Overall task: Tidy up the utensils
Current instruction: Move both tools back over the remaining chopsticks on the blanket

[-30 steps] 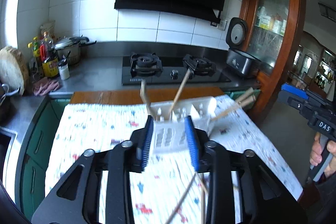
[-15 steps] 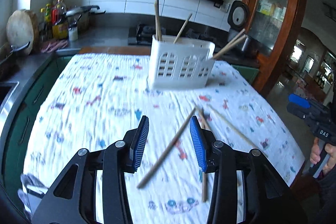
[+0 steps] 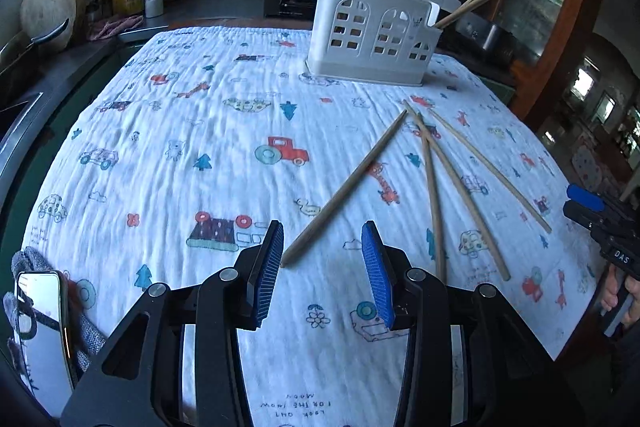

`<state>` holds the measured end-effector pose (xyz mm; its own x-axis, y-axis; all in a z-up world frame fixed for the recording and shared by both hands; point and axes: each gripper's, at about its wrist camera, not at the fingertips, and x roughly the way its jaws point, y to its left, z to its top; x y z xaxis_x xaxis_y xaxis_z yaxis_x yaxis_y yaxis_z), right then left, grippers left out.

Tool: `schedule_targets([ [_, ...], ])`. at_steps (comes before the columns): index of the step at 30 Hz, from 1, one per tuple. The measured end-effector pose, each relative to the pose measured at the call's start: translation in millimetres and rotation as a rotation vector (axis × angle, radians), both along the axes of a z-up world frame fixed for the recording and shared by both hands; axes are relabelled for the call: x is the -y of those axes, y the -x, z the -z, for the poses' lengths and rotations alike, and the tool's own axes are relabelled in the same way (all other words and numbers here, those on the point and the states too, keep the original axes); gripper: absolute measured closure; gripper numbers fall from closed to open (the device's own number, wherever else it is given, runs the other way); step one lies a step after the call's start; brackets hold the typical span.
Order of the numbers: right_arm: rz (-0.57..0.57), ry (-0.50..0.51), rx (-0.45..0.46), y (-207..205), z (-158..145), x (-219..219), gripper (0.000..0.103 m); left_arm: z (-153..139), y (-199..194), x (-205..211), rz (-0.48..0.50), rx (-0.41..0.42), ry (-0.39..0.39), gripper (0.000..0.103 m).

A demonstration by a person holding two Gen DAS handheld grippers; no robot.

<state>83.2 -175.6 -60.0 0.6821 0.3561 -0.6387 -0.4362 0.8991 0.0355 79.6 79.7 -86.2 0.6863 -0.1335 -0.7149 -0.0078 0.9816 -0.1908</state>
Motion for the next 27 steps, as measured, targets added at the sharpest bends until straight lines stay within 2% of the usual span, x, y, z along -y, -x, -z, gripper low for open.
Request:
schedule_targets([
  [6,0.014,0.010,-0.035,-2.5,14.7,3.1,0.062,9.1,0.6,-2.2,-0.003,-0.022,-0.018,0.062],
  [15,0.039,-0.015,-0.048,-2.3,13.5,2.2,0.066,12.3,-3.0,-1.7,0.005,-0.034,-0.017,0.062],
  [27,0.028,-0.097,-0.051,18.1,8.2,-40.8,0.072,8.0,0.7,-3.7,0.022,-0.013,0.008,0.062],
])
